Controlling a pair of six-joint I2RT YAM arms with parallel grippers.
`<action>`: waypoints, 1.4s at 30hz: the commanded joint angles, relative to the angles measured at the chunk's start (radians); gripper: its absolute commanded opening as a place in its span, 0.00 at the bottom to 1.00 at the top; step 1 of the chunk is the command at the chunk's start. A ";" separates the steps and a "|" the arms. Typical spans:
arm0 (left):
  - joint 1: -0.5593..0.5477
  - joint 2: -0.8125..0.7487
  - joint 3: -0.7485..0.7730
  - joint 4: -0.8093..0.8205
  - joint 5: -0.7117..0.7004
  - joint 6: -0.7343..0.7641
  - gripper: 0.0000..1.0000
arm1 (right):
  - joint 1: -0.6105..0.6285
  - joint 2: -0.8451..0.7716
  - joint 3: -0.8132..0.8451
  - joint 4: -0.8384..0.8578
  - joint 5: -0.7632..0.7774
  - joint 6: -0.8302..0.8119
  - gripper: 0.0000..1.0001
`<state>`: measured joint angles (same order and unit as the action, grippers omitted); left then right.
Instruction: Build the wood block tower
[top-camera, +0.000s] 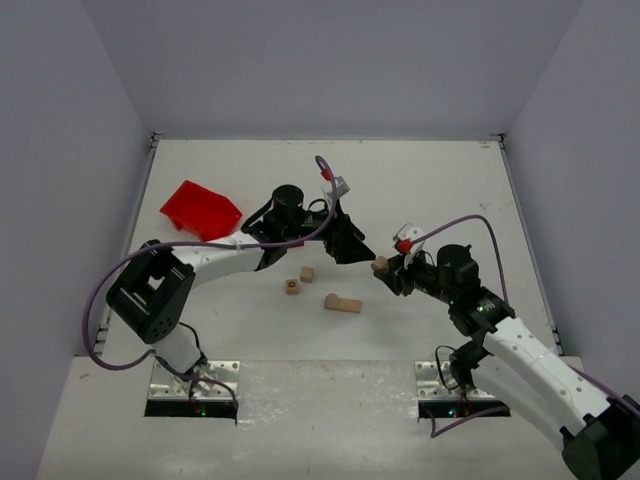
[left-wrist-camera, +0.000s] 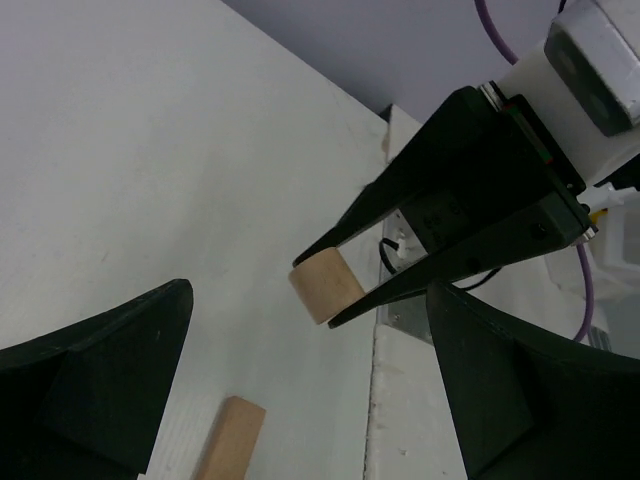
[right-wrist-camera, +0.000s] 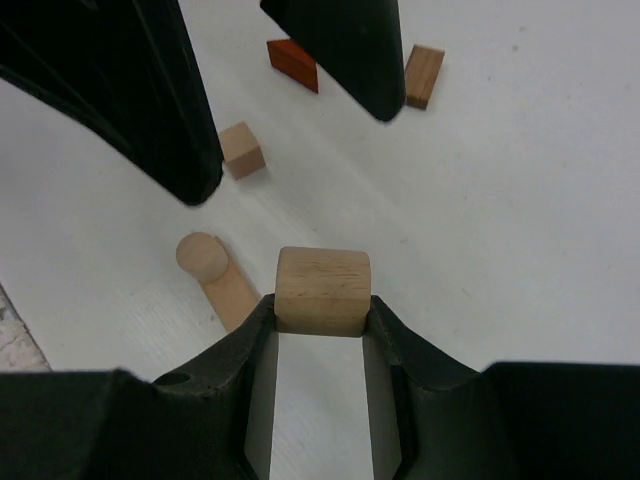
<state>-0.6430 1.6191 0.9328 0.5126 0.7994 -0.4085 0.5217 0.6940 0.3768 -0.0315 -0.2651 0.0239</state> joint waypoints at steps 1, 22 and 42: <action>0.000 0.015 0.051 0.064 0.100 -0.038 1.00 | 0.005 -0.026 -0.029 0.239 -0.066 -0.160 0.21; -0.045 0.104 0.112 0.082 0.159 -0.104 0.41 | 0.008 0.019 0.029 0.275 -0.028 -0.297 0.22; -0.047 -0.098 0.040 -0.175 0.012 0.801 0.00 | 0.006 0.044 0.240 -0.264 0.079 0.210 0.99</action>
<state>-0.6861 1.6418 1.0087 0.3953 0.8538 -0.0628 0.5316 0.7266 0.5177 -0.0792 -0.2083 0.0195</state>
